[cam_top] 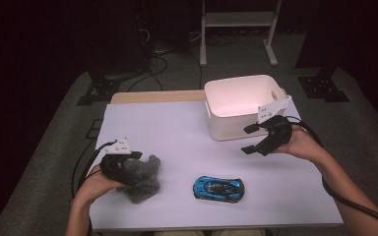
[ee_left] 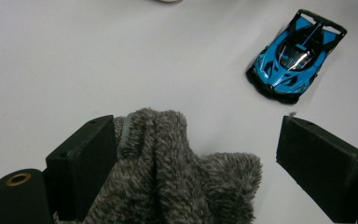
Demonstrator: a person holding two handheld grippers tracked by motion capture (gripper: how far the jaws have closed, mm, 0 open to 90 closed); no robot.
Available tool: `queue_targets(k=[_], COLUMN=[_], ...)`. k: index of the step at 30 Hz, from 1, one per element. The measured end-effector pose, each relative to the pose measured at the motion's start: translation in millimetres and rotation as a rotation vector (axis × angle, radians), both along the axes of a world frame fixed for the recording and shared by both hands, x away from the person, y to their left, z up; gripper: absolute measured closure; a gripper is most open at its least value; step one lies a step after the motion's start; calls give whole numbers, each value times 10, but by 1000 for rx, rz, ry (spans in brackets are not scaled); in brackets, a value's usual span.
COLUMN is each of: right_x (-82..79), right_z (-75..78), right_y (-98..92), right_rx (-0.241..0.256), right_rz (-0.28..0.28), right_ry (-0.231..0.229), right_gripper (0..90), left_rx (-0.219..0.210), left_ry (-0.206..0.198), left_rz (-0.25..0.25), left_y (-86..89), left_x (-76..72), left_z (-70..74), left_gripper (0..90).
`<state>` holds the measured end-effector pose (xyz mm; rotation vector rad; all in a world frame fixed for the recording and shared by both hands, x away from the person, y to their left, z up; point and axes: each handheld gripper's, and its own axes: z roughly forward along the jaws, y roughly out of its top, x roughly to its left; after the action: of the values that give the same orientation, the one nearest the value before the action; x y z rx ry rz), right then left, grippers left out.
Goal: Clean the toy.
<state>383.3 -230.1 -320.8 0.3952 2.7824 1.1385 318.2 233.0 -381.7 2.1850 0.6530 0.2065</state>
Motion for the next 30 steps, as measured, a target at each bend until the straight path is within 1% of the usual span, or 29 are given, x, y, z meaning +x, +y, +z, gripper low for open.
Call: queue_targets(k=[2,7,11,13,14,15,17,20,21,22,23,24,26,28,30], right_x=[29,87,196,219,269,269,342,409,409,459,459,511,562,619,678], right_z=[33,92,157,171,191,191,215,227,227,229,229,231,236,229,213], right_y=[-2,7,20,22,25,25,29,34,34,37,37,39,45,57,68], right_rx=[-3,-14,-25,-27,-26,-26,-31,-42,-42,-51,-51,-59,-61,-76,-91], right_rz=[1,-1,2,2,1,1,-2,-7,-7,-8,-8,-9,-17,-21,-22], right_ry=[-5,-10,-21,-23,-26,-26,-29,-28,-28,-32,-32,-39,-38,-43,-39], right_gripper=[225,225,227,229,229,229,229,232,232,232,232,249,251,260,263], left_rx=[-6,-4,3,0,-3,-3,0,0,0,-2,-2,-5,-11,-13,-14], left_ry=[1,-2,-2,-1,-1,-1,-1,-2,-2,1,1,0,2,3,3], left_rz=[4,11,18,21,20,20,19,21,21,28,28,32,34,34,35], left_y=[12,30,67,69,72,72,73,87,87,102,102,118,126,133,136], left_x=[-7,-17,-20,-22,-23,-23,-24,-21,-21,-24,-24,-21,-26,-26,-26], left_z=[-1,3,6,7,13,13,18,18,18,17,17,19,20,19,17], left_gripper=[110,103,97,97,97,97,97,96,97,97,97,96,96,97,97])
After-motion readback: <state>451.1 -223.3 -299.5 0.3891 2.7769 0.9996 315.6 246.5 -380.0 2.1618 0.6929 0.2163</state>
